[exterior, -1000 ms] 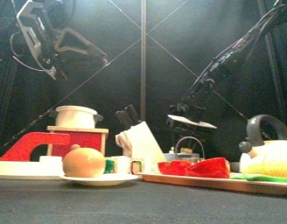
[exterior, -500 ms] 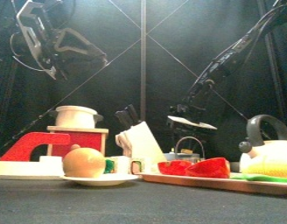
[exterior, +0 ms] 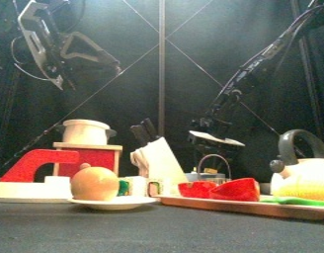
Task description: Place egg sushi in bowl
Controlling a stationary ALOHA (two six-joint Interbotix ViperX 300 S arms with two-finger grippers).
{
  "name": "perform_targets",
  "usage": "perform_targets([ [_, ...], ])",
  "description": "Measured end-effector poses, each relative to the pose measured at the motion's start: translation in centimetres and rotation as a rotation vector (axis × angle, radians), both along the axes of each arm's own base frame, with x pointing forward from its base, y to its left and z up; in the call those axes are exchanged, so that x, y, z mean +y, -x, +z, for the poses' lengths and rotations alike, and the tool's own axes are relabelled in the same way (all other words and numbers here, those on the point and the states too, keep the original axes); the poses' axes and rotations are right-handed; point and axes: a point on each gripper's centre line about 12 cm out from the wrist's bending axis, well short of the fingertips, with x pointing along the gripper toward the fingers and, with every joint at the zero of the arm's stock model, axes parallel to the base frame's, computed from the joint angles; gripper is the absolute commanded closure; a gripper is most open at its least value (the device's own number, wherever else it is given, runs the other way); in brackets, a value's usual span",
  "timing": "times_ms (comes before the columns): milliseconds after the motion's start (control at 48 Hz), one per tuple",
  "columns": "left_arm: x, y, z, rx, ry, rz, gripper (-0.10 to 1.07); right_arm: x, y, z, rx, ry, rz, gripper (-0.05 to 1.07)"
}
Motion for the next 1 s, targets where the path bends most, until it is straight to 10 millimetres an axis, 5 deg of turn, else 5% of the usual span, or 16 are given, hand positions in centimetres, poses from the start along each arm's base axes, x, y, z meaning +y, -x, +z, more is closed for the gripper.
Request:
perform_targets([
  [521, -0.7, 2.8, 3.7, -0.194, -0.004, -0.053, 0.36, 0.0, 0.5, 0.0, 0.042, 0.002, -0.013, 0.11],
  [1000, -0.2, 4.4, 3.2, -0.222, -0.004, -0.045, 0.36, -0.3, 0.2, 1.8, 0.011, 0.024, -0.025, 0.11],
])
